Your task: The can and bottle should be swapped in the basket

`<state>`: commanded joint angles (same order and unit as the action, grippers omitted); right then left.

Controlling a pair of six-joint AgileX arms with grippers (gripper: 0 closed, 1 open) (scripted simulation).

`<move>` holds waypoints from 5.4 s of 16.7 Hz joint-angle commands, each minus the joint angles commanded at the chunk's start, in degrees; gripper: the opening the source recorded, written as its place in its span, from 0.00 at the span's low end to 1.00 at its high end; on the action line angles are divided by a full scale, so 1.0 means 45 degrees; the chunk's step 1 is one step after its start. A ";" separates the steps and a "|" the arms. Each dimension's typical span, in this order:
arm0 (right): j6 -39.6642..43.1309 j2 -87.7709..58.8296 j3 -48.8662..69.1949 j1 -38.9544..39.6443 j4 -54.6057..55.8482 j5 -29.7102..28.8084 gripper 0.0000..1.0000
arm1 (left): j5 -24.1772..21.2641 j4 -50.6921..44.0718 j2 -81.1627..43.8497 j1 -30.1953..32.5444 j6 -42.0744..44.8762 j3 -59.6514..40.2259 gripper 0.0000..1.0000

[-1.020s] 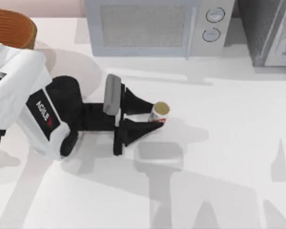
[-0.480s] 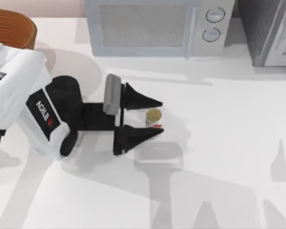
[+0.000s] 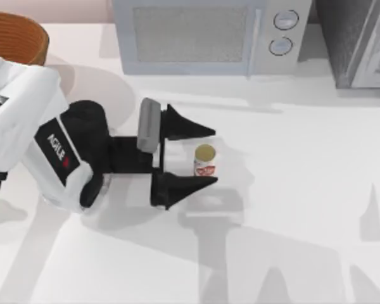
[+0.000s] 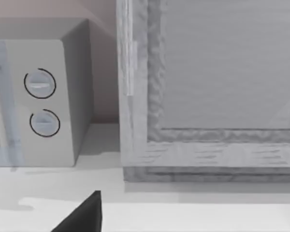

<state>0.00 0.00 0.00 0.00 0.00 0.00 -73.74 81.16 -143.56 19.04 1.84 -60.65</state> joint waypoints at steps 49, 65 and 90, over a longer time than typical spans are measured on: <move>0.0000 0.0000 0.0000 0.0000 0.0000 0.0000 1.00 | 1.3662 -1.2273 2.5107 -0.6919 0.0507 1.3798 1.00; 0.0000 0.0000 0.0000 0.0000 0.0000 0.0000 1.00 | 0.8031 0.2228 0.8549 -1.2344 0.1853 1.3659 1.00; 0.0000 0.0000 0.0000 0.0000 0.0000 0.0000 1.00 | 0.9962 0.2704 0.5798 -1.0286 0.1182 1.1112 0.85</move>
<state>0.00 0.00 0.00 0.00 0.00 0.00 -28.91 93.33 -117.47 -27.24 7.16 -10.64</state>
